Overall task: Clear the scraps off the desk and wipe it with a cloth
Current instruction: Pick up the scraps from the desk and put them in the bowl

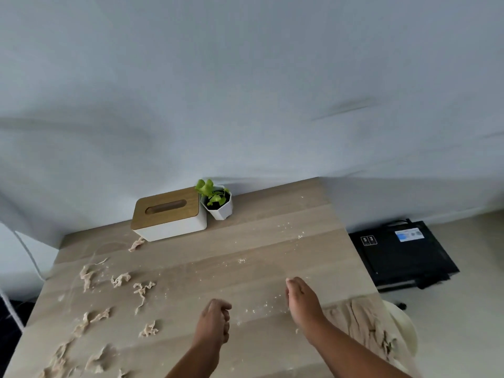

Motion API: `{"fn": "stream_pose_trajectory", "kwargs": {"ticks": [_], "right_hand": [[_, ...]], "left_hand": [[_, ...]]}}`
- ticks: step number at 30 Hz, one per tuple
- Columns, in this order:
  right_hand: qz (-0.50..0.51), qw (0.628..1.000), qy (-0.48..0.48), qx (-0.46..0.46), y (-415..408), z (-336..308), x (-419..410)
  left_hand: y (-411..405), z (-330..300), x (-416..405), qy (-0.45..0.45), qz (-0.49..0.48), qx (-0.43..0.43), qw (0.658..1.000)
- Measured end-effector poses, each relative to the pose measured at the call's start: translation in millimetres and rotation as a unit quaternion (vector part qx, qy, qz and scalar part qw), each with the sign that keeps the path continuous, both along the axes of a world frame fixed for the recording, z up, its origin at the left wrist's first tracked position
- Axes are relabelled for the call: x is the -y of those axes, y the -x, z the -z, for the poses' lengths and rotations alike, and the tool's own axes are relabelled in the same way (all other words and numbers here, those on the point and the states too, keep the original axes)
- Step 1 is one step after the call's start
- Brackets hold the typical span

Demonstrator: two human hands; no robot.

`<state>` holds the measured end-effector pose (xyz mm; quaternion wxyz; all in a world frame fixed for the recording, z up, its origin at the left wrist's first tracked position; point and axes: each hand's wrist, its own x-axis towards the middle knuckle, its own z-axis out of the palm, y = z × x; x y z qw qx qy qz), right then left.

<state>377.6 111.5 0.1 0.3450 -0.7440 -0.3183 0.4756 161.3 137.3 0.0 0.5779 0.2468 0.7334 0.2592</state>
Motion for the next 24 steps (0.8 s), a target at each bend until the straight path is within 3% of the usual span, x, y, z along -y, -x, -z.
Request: {"fn": "stream_pose_trajectory", "kwargs": {"ticks": [6,15,24], "right_hand": [[0.021,0.999,0.025,-0.024,8.3,3.7,30.0],[0.112,0.991,0.042,-0.056,38.8,-2.8,83.5],[0.226,0.971,0.037,-0.067,23.7,-29.9,140.5]], "left_hand": [[2.4,5.5,10.2,-0.005,0.121,0.031,0.992],[7.5,26.1,30.9,0.020,0.204,0.073,0.976],[-36.5,12.2,53.6,0.016,0.337,0.090,0.937]]}}
